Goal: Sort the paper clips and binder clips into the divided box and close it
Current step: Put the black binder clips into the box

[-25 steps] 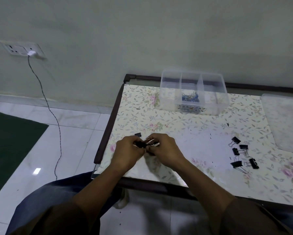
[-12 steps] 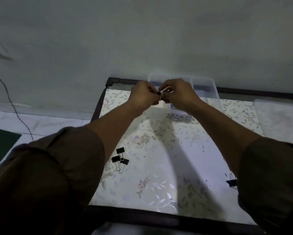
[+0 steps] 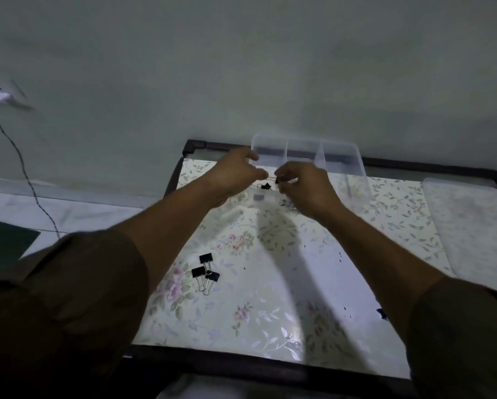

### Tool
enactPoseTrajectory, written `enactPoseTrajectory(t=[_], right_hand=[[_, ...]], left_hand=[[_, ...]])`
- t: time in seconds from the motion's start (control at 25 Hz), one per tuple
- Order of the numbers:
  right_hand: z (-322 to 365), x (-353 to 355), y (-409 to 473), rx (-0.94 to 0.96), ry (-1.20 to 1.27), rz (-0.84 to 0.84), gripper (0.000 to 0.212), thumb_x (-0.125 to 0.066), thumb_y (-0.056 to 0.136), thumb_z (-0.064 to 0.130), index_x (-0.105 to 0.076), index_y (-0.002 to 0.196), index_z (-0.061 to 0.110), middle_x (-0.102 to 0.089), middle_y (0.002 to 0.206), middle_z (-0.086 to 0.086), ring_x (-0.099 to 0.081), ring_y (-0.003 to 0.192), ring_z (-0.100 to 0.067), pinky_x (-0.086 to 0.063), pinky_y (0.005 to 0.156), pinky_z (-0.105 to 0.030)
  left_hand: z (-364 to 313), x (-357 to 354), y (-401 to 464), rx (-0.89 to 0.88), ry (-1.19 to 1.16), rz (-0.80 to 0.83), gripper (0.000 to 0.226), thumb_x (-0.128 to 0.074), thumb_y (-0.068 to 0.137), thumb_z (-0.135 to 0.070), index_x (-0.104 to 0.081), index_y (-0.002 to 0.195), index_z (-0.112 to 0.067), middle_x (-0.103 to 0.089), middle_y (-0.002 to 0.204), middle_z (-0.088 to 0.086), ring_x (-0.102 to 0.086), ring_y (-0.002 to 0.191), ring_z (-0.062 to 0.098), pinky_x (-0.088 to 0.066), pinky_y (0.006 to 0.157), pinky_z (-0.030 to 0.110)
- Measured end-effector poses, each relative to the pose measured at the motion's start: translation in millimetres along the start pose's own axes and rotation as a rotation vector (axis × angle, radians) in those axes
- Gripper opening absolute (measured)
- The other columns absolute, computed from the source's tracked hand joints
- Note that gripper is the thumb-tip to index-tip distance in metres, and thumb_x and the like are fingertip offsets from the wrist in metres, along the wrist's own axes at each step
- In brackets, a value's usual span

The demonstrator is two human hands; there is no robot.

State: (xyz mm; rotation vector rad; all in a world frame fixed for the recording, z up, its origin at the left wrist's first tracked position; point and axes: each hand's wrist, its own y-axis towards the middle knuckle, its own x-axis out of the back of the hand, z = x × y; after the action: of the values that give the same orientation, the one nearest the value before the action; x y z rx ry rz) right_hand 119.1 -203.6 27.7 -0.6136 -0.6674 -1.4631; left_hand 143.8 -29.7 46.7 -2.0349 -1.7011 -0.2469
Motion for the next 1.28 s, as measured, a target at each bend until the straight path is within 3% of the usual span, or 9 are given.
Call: enactPoseTrajectory(t=[0.08,0.16,0.24,0.36,0.48,0.64,0.8,1.04,1.28], right_hand=[[3.0,-6.0,-29.5,0.018,-0.015,0.076,0.027,-0.069,0.092,0.013,-0.071,0.119,0.015,-0.075,0.111,-0.003,-0.069,0.097,-0.017,-0.055,0.093,-0.036],[3.2,-21.3,-54.5,0.022,-0.042,0.208,0.03,-0.071,0.092,0.019,-0.069,0.122,0.017,-0.073,0.115,-0.003,-0.068,0.096,-0.017,-0.056,0.09,-0.037],[6.7,-42.2,-73.4,0.021,-0.077,0.349,0.041,-0.074,0.089,0.025,-0.064,0.129,0.02,-0.069,0.123,-0.005,-0.068,0.101,-0.021,-0.056,0.087,-0.037],[19.9,-77.6,-91.2,0.1,-0.214,0.507,0.066,-0.077,0.084,0.036,-0.05,0.143,0.025,-0.058,0.135,-0.007,-0.062,0.112,-0.026,-0.051,0.09,-0.037],[34.0,-107.5,-101.7,0.193,-0.376,0.542,0.068,-0.071,0.087,0.037,-0.042,0.148,0.027,-0.048,0.134,-0.006,-0.059,0.111,-0.028,-0.052,0.084,-0.039],[39.7,-124.1,-100.8,0.197,-0.395,0.529,0.037,-0.065,0.09,0.028,-0.058,0.125,0.021,-0.05,0.117,-0.006,-0.059,0.085,-0.026,-0.053,0.073,-0.039],[35.3,-128.7,-103.2,0.204,-0.365,0.482,0.017,-0.058,0.092,0.02,-0.06,0.108,0.018,-0.053,0.103,-0.005,-0.058,0.083,-0.027,-0.05,0.07,-0.038],[32.8,-127.9,-107.7,0.176,-0.274,0.367,0.019,-0.058,0.09,0.01,-0.068,0.105,0.016,-0.07,0.099,-0.007,-0.066,0.088,-0.025,-0.056,0.076,-0.037],[14.4,-117.3,-108.0,-0.094,0.105,0.319,0.015,-0.074,0.082,0.007,-0.078,0.095,0.013,-0.077,0.095,-0.005,-0.07,0.088,-0.016,-0.056,0.075,-0.023]], left_hand=[[17.1,8.3,-31.2,0.006,0.055,0.008,0.046,-0.077,0.076,-0.029,-0.062,0.118,-0.018,-0.067,0.114,0.007,-0.066,0.099,0.021,-0.057,0.087,0.041],[44.9,11.1,-65.1,0.04,0.307,0.03,0.047,-0.077,0.081,-0.031,-0.06,0.122,-0.018,-0.062,0.12,0.008,-0.063,0.099,0.02,-0.051,0.077,0.029],[76.8,11.3,-94.1,0.141,0.571,0.099,0.067,-0.079,0.078,-0.038,-0.05,0.135,-0.018,-0.047,0.134,0.014,-0.058,0.111,0.028,-0.048,0.085,0.03],[116.7,7.1,-123.7,0.258,0.715,0.145,0.087,-0.081,0.072,-0.042,-0.036,0.142,-0.018,-0.031,0.138,0.017,-0.051,0.12,0.036,-0.048,0.098,0.039],[136.5,2.6,-136.4,0.164,0.695,0.092,0.075,-0.081,0.071,-0.034,-0.043,0.134,-0.017,-0.039,0.129,0.011,-0.059,0.104,0.029,-0.052,0.089,0.035],[142.9,1.3,-133.8,0.065,0.624,0.001,0.042,-0.074,0.081,-0.028,-0.058,0.118,-0.016,-0.054,0.115,0.005,-0.063,0.1,0.021,-0.047,0.074,0.026],[141.7,-3.7,-135.2,0.023,0.633,-0.097,0.013,-0.067,0.084,-0.015,-0.067,0.097,-0.014,-0.066,0.101,0.005,-0.065,0.087,0.019,-0.045,0.065,0.027],[137.8,-7.3,-138.7,0.018,0.482,-0.12,0.012,-0.067,0.079,-0.008,-0.072,0.089,-0.013,-0.073,0.087,0.002,-0.068,0.08,0.019,-0.057,0.076,0.042],[129.5,-9.5,-141.8,0.081,0.254,-0.146,0.022,-0.063,0.081,-0.001,-0.074,0.097,-0.012,-0.073,0.096,0.0,-0.071,0.076,0.016,-0.059,0.071,0.027]])
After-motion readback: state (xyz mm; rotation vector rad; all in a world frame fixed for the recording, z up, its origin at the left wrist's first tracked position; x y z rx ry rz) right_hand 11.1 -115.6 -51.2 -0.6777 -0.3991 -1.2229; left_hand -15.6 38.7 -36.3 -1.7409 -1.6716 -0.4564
